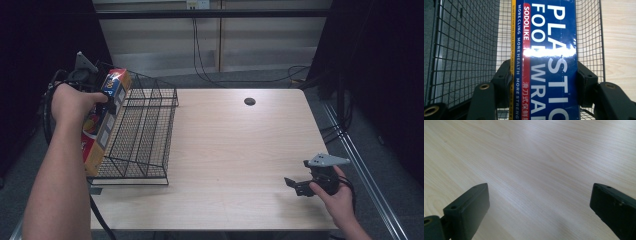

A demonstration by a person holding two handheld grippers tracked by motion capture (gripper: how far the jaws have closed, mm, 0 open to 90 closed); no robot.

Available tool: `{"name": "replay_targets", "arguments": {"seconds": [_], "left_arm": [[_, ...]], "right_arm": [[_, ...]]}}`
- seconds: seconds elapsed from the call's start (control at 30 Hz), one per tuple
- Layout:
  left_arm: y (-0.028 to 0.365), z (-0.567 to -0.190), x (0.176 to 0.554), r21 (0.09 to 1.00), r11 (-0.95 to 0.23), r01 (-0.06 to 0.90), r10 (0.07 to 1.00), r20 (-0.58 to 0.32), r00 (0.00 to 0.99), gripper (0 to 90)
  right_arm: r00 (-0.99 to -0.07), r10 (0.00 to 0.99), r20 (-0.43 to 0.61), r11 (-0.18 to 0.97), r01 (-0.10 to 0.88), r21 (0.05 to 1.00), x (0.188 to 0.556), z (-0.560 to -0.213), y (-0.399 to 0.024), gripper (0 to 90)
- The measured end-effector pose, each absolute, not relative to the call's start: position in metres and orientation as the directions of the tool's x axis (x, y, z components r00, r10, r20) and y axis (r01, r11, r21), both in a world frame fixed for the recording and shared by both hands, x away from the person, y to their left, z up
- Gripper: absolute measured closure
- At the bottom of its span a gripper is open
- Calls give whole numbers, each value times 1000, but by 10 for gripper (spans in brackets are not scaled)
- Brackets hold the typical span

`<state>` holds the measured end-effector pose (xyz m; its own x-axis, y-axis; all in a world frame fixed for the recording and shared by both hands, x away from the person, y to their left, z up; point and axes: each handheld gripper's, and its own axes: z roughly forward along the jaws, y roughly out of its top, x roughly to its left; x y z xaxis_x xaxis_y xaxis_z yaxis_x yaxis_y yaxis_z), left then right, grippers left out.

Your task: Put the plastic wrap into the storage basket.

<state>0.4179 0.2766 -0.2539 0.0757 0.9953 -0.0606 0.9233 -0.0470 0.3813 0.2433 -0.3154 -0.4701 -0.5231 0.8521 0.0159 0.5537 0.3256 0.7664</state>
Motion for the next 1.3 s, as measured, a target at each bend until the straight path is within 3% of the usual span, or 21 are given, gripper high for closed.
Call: {"name": "replay_targets", "arguments": {"seconds": [1.3], "left_arm": [[277,-283,432,362,-5,932,999,-46,23,420]], "right_arm": [[-532,846,17,336,558,759,243,-473,-314,22]]}}
